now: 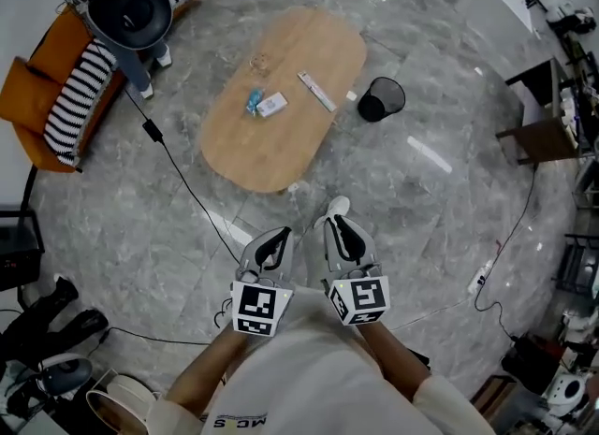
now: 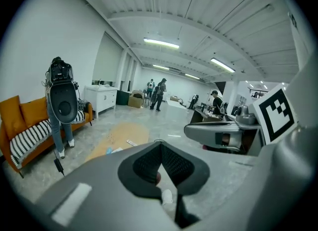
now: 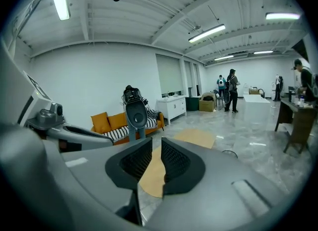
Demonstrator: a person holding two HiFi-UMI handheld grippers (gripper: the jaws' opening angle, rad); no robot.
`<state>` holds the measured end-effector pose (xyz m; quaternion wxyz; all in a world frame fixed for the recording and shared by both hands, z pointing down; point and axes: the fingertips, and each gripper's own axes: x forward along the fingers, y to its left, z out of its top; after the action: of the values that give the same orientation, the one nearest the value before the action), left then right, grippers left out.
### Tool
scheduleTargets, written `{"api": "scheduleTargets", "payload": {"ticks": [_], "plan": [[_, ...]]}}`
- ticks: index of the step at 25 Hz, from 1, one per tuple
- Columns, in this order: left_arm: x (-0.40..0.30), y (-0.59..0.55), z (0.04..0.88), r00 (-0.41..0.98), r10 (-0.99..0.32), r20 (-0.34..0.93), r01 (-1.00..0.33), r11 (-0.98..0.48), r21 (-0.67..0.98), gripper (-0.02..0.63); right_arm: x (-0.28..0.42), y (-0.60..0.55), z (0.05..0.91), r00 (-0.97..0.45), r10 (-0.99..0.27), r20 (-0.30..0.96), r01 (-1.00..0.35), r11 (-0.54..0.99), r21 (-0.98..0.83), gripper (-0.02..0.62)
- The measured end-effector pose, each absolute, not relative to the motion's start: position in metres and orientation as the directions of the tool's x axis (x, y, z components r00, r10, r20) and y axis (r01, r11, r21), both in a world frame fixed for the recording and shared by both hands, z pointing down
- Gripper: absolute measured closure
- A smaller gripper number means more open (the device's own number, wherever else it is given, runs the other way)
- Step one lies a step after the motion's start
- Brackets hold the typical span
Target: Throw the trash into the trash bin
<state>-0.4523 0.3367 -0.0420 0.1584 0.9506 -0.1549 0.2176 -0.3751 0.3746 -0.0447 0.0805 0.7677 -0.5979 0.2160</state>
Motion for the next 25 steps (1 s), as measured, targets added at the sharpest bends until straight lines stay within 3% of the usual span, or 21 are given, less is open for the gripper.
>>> {"api": "scheduleTargets", "payload": {"ticks": [8,15,25], "plan": [[-0.307,0.299,-0.027,0.817,-0.264,0.512,-0.417,-0.885,0.209,0.606,-0.22,0.327,-0.03,0.09,-0.881,0.465,-0.97,-0.183,-0.159,0.491],[-0.208,0.271,-0.018,0.783,-0.309,0.54,-0.491,-0.841,0.23,0.606,-0.128,0.291,-0.016,-0.02,-0.873,0.487,-0.986,-0.063,-0.153,0.468],[-0.159,0.198,0.036,0.776,-0.262,0.573,-0.476,-0.84,0.261,0.606,-0.092,0.206,0.062,-0.037,-0.81,0.586,-0.993,-0.036,-0.112,0.46]]}}
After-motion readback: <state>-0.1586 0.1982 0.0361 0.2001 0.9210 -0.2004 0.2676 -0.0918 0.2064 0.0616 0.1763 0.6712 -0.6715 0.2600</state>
